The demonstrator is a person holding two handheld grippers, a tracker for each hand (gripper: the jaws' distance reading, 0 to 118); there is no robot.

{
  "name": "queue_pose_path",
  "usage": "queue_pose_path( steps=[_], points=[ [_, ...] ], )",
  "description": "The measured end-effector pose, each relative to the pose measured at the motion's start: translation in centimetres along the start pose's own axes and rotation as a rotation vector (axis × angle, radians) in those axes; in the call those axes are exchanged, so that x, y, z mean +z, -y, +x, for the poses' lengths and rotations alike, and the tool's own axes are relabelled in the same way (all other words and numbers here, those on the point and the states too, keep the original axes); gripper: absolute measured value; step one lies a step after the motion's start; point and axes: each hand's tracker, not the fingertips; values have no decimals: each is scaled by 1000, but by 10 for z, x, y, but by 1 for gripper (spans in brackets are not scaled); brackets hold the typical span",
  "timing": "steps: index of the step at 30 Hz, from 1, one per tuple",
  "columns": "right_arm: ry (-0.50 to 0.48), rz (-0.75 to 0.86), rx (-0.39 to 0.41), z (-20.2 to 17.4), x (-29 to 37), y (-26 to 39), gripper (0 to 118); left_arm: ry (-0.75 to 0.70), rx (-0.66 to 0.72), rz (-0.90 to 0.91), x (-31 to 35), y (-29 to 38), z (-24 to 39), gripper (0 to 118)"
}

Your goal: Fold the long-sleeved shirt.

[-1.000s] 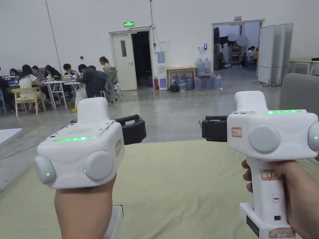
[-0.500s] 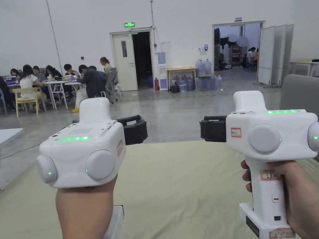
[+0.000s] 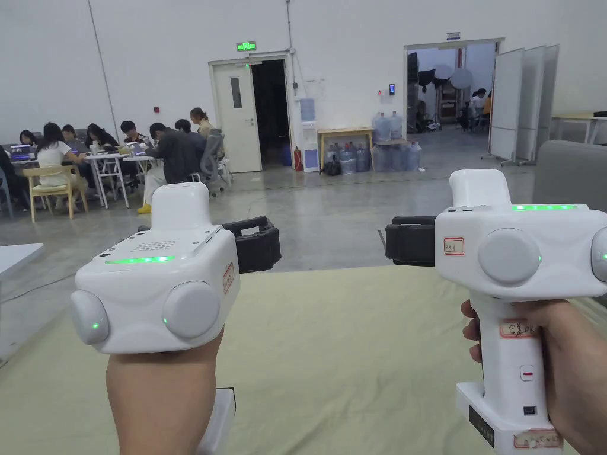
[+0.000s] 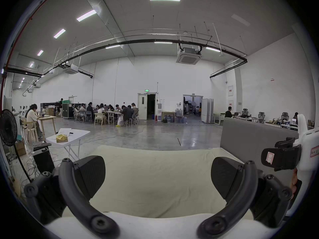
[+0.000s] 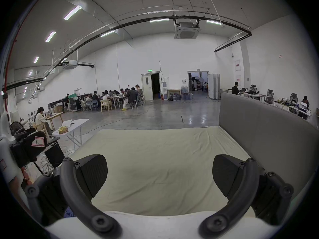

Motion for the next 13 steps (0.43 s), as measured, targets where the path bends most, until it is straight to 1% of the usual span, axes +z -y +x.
queue_pose_path(
  steps=[13],
  points=[
    [0, 4, 11, -4, -1, 0, 118, -14, -7, -4, -1, 0, -3, 118]
  ],
)
